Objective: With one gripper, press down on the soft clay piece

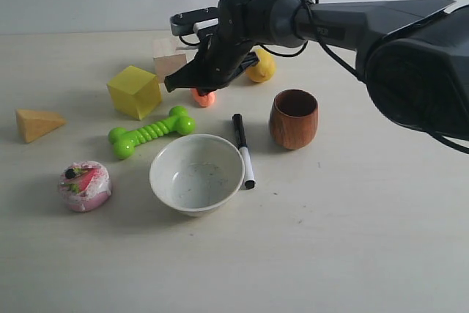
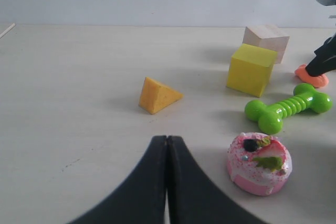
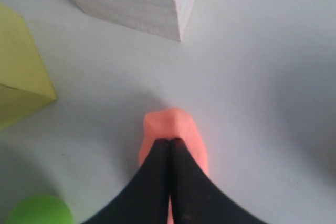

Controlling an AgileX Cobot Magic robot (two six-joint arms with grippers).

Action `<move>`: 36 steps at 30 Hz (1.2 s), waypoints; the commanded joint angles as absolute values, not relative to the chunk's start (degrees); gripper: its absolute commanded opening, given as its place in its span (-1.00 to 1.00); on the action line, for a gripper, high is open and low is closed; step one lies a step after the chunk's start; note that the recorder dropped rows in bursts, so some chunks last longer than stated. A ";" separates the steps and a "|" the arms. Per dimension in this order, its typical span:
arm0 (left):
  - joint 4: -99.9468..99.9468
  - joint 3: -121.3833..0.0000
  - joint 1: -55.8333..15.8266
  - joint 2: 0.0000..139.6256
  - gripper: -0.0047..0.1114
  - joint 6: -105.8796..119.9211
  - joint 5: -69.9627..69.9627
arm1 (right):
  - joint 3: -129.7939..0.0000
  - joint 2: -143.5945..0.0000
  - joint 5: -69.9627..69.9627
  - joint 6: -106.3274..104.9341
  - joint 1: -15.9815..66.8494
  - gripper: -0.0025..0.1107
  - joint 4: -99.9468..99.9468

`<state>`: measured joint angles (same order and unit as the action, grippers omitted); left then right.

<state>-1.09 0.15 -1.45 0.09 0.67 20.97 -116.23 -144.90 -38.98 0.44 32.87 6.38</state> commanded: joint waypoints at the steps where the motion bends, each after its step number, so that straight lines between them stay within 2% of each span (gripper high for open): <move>1: -1.29 0.00 -1.75 0.00 -0.92 0.68 20.33 | -115.01 -149.45 -43.76 0.00 32.97 -0.96 4.23; 36: -1.29 0.00 -1.75 0.00 -0.92 0.68 20.33 | -115.01 -151.24 -45.33 0.00 32.97 -0.96 3.95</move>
<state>-1.09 0.15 -1.45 0.09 0.67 20.97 -116.88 -146.80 -38.19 0.44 32.87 5.90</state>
